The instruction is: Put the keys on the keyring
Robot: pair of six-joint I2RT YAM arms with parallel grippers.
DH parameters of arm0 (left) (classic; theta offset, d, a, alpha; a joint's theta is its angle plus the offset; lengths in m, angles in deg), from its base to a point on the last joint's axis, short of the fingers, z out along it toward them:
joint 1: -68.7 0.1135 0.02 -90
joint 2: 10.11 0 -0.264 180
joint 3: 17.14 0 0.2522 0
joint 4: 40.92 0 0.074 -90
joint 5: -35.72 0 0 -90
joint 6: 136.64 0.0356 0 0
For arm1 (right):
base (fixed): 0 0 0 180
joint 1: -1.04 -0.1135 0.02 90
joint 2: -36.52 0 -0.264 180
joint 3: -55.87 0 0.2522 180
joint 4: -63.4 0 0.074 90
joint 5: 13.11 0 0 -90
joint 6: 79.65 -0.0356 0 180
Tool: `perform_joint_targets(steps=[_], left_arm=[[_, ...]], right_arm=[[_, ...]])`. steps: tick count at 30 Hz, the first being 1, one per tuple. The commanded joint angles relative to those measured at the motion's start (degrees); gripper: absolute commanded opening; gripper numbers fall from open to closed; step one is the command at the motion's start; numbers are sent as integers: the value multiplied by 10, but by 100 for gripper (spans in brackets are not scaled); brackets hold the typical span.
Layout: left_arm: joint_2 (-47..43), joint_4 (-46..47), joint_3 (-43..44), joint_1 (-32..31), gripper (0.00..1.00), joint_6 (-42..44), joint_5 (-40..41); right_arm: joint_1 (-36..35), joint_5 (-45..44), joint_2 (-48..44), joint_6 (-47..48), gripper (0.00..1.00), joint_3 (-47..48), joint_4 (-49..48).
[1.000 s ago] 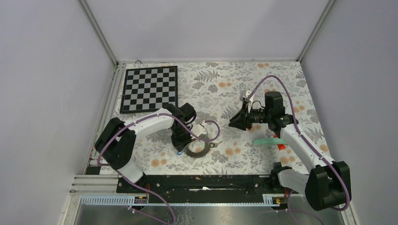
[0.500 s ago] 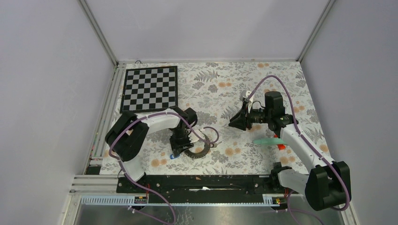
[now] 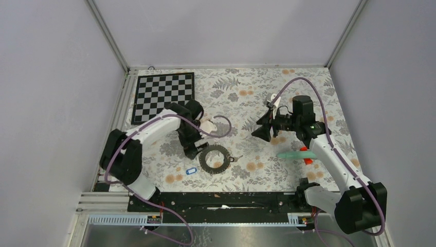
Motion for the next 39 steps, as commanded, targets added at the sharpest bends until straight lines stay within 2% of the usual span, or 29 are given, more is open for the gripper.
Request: perform_joint_targets(steps=[1,4,5,11,16,19,23,28,33,39], left_arm=[[-76,72,42,61,99,-1,-26],[-112,157,42,99,99,-24,-39],[-123,183,42,110,99,-34,-43],[-176,341,19,184,99,-131,-83],[-227,496,-38,285,99,-278,-173],[-262,589,-89,330,99,-375,-200],[-315,697,-157,362,99,-433,-185],[-339,682,-169,367,99,-442,-145],[-354,623,-153,368,99,-385,-203],[-389,619,-169,368,99,-378,-200]], right_arm=[[4,-98,-21,-15,76,48,19],[4,-154,-18,-37,98,65,18],[4,-168,-16,-43,99,69,17],[5,-256,-27,-93,100,81,-5],[6,-356,-56,-147,100,57,-51],[7,-373,-68,-169,100,42,-70],[8,-369,-76,-170,100,23,-90],[8,-399,-88,-165,100,30,-85],[8,-427,-117,-139,100,32,-72],[8,-420,-138,-125,100,24,-61]])
